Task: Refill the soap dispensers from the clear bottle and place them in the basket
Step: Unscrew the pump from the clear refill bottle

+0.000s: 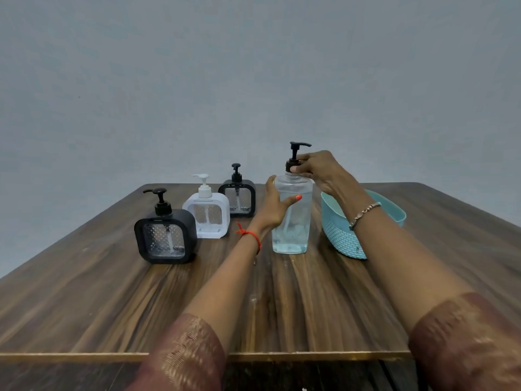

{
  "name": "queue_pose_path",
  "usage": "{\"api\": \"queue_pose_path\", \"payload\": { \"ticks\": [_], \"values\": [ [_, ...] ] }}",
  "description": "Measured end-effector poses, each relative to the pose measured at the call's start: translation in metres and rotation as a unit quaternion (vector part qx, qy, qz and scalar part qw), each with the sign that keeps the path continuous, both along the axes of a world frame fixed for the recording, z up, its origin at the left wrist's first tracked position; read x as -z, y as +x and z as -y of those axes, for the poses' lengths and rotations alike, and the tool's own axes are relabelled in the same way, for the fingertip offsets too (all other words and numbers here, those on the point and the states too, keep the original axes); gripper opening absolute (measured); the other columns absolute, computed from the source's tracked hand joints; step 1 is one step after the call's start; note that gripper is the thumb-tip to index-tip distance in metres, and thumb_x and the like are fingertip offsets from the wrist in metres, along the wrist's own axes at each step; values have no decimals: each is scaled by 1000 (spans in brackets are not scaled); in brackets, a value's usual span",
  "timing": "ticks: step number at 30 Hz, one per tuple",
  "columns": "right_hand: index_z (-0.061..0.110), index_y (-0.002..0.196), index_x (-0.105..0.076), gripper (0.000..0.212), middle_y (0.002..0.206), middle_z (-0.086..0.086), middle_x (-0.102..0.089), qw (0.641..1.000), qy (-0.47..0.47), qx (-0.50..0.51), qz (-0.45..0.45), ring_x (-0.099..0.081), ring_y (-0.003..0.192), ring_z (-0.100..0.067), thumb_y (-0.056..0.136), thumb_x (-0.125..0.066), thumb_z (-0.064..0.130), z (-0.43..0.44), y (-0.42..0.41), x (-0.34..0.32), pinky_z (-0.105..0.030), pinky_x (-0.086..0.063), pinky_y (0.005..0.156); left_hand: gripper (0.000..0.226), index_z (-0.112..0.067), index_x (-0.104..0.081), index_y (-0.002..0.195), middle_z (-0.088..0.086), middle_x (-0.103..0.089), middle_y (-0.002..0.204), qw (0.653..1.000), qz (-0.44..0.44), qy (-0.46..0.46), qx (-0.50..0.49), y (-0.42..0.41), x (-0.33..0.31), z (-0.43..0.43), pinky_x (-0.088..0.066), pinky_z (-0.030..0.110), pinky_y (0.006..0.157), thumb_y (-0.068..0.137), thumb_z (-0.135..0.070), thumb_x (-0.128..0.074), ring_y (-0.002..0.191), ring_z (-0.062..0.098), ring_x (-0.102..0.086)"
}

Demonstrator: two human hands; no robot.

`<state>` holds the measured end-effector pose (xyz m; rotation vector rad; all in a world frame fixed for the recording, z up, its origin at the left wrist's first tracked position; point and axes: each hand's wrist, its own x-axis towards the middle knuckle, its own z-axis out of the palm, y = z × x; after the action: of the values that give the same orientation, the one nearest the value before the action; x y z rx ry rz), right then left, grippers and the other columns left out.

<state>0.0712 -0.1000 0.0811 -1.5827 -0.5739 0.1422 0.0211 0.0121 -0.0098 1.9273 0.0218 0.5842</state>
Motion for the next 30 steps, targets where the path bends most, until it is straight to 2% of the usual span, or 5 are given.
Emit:
{"api": "queue_pose_path", "payload": {
  "ticks": [6,13,20,26,30],
  "values": [
    [-1,112,-55,62,99,-11,-65,994,-39,75,67,-63,91,-20,60,-86,13,-10,-8,8,-28,-51,81,86,-9,-3,148,13,-20,155,1000,16,-6,0,1,2,2,-27,45,115,89,-30,-61,141,25,-25],
    [-3,114,-51,41,112,-23,-61,1000,18,-2,-22,-62,102,-31,74,-60,-14,-4,-2,0,-39,-48,97,87,-10,-9,146,13,-27,150,1000,21,0,4,5,7,-1,-30,47,114,84,-37,-64,138,26,-31],
    [-3,93,-61,36,86,-9,-63,988,-51,89,118,-61,76,-15,65,-82,6,-9,-17,4,-14,-46,59,87,-13,-7,147,11,-28,151,999,28,-12,10,7,9,-1,-29,46,114,85,-36,-63,138,25,-32],
    [-7,103,-61,30,92,-15,-66,989,-78,69,104,-59,78,-17,74,-67,-5,-4,-11,-5,-22,-44,65,89,-13,-9,146,13,-29,148,1000,25,-6,12,6,9,-2,-32,48,112,81,-41,-64,135,27,-35],
    [7,69,-53,30,60,-5,-48,971,-153,79,164,-45,55,-13,67,-81,17,-9,-16,1,-14,-31,43,79,-10,-13,145,12,-33,145,999,32,-19,18,4,8,0,-32,42,113,87,-30,-63,134,25,-37]
  ]
}}
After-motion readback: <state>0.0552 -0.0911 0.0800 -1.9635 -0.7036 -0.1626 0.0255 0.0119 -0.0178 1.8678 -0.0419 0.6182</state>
